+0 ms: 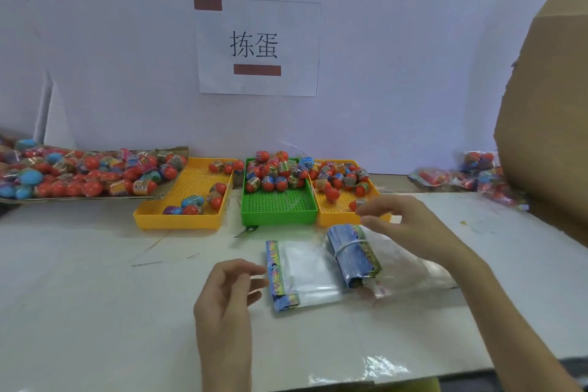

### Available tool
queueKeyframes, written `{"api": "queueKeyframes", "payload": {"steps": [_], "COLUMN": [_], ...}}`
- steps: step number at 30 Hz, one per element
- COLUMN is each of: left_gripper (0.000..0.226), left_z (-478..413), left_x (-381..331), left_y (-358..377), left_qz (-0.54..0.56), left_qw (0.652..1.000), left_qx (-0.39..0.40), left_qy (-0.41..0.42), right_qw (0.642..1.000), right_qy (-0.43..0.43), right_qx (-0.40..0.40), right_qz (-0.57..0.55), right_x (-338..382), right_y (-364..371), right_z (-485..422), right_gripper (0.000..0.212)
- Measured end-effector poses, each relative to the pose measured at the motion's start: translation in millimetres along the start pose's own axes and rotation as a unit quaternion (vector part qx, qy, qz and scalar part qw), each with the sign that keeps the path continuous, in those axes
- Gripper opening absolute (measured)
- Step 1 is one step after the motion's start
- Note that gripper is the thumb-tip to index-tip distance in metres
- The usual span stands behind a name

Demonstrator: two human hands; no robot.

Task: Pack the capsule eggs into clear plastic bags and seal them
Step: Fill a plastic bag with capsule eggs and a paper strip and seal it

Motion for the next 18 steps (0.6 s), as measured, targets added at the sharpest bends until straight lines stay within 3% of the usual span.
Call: {"api": "queueKeyframes", "payload": {"steps": [3, 5, 8, 10, 14, 18], "left_gripper": [0.038, 0.037, 0.037, 0.035, 0.046, 0.036], "left_z": [0.6, 1.2, 0.0, -1.4, -3.4, -4.3], "left_x": [0.2, -0.4, 1.0, 1.6, 2.1, 3.3], "left_y": [2.2, 2.8, 0.6, -1.3, -2.6, -3.7], "left_qz": [-0.023, -0.027, -0.022, -0.021, -0.025, -0.018], "left_qw": [0.999, 0.999, 0.999, 1.0, 0.999, 0.999], "left_qx": [0.023, 0.029, 0.018, 0.008, -0.004, -0.009], "left_qy": [-0.009, -0.013, -0.019, -0.022, -0.031, -0.038], "right_qw": [0.996, 0.985, 0.949, 0.942, 0.958, 0.96], "right_qy": [-0.07, -0.095, -0.082, -0.065, -0.061, -0.061], "right_qx": [0.056, 0.084, 0.09, 0.081, 0.044, 0.024], "right_qz": [0.026, 0.114, 0.291, 0.321, 0.278, 0.271], "right_x": [41.2, 58.3, 70.1, 72.3, 72.0, 72.0], "right_y": [18.5, 39.5, 72.6, 88.5, 91.6, 89.5], "right_z": [6.6, 6.7, 8.2, 11.3, 14.2, 12.7], "right_gripper": [0.009, 0.022, 0.047, 0.053, 0.03, 0.012]}}
Point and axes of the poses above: each hand's wrist, its own z-axis away from the middle knuckle, its own y-axis out of the palm, x = y × z, the point moved 2 cm from there along -z, towards the middle knuckle, and after that the axes turned 14 degrees about z, right-handed, at the moved point
